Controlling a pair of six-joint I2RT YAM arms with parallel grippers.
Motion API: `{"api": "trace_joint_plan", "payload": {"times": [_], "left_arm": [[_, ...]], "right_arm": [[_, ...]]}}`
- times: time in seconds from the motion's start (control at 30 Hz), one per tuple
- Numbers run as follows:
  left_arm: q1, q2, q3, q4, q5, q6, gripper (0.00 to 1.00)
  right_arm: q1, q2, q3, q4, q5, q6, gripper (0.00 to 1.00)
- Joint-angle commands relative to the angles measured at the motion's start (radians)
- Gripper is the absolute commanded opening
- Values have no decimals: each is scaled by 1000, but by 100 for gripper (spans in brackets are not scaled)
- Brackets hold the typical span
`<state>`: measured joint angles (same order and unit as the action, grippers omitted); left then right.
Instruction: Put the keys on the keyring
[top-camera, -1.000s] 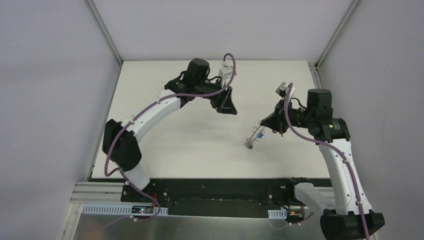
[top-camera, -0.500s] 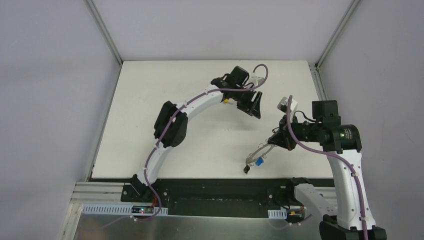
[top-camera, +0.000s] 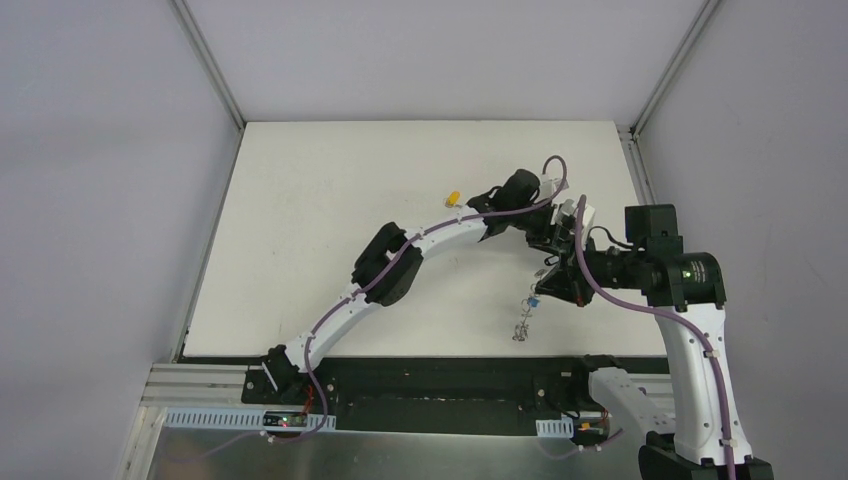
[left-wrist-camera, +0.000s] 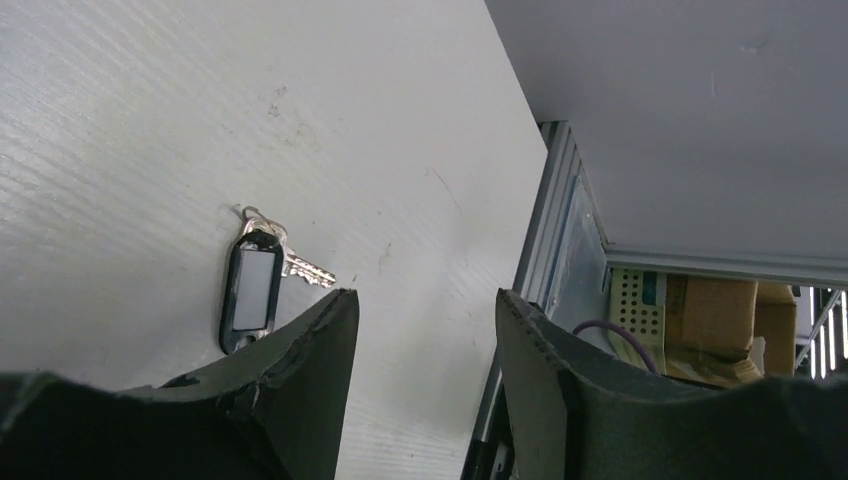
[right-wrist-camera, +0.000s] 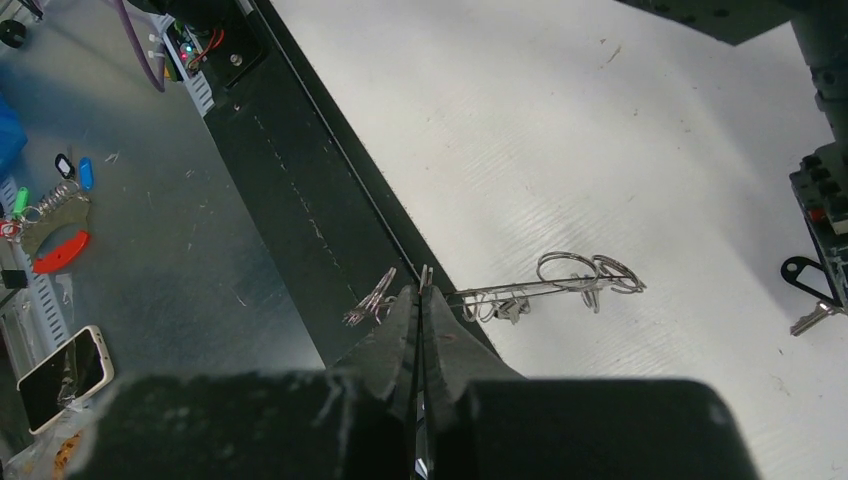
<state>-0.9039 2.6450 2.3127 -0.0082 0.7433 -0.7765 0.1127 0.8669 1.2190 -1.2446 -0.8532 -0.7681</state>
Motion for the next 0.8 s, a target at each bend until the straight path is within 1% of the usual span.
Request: {"api": "trace_joint_plan", "payload": {"times": [0.0,0.13,0.23,0.4,0.77], "left_arm": [[-5,27,79,128,-80,-131,53],[-10,61,102,87,-149,-132,51],[-9,77,111,42,-174,-110,49],[-9,73,90,-40,-182,-60,47],[-14,35,13,-136,-212,15,44]], "right_arm": [[-6,-13,44,-21,-39,-15,0],[-6,-17,44,-23,-33,-13,0],[-7,-17,43,-29,-30,-13,0],[-7,-26,36,-24,-19,-18,0],[-7,-44,29,-7,-4,-10,0]]}}
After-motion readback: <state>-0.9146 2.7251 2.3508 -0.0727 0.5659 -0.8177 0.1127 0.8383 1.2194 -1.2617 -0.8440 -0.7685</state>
